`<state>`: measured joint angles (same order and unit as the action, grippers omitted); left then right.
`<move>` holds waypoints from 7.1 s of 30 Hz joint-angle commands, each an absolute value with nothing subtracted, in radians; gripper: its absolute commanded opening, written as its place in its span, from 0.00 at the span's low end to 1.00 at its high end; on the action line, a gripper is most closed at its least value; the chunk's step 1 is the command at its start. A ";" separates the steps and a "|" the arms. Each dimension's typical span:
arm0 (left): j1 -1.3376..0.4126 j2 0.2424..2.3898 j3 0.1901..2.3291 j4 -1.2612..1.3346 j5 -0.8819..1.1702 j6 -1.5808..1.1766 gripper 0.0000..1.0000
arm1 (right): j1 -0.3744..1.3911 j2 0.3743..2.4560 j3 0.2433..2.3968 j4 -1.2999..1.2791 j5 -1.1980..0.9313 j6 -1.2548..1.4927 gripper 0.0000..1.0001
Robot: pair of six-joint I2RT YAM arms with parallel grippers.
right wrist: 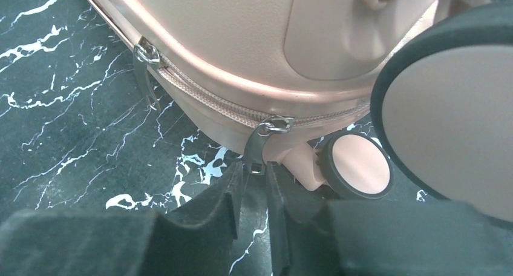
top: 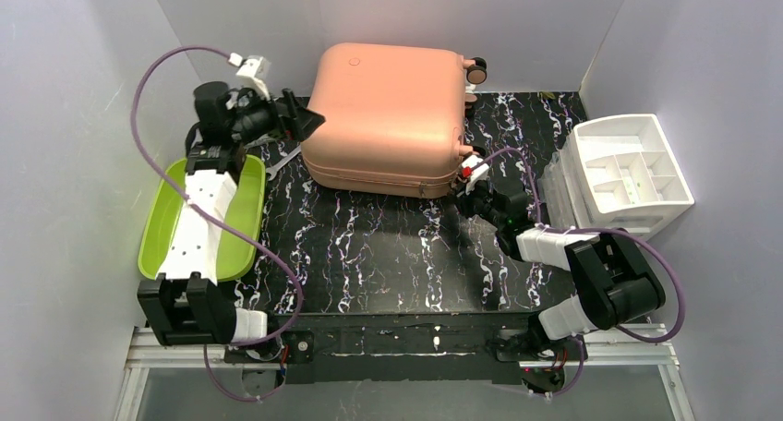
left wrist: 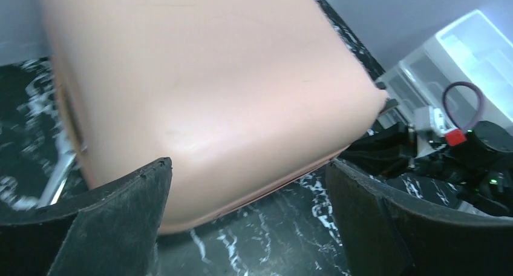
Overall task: Open, take out, and arrange the luggage
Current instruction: Grab the zipper of the luggage.
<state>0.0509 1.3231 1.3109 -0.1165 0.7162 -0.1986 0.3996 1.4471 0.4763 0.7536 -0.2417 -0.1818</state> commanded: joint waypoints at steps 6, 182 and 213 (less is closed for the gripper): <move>-0.198 1.571 1.500 -0.008 0.643 -0.239 0.98 | 0.402 1.477 0.507 0.864 -0.185 -0.179 0.18; -0.290 1.732 1.350 0.045 0.528 -0.233 0.98 | 0.127 1.756 0.662 1.063 -0.787 0.131 0.47; -0.290 1.714 1.349 0.034 0.539 -0.228 0.98 | 0.124 1.764 0.666 1.106 -0.754 0.084 0.01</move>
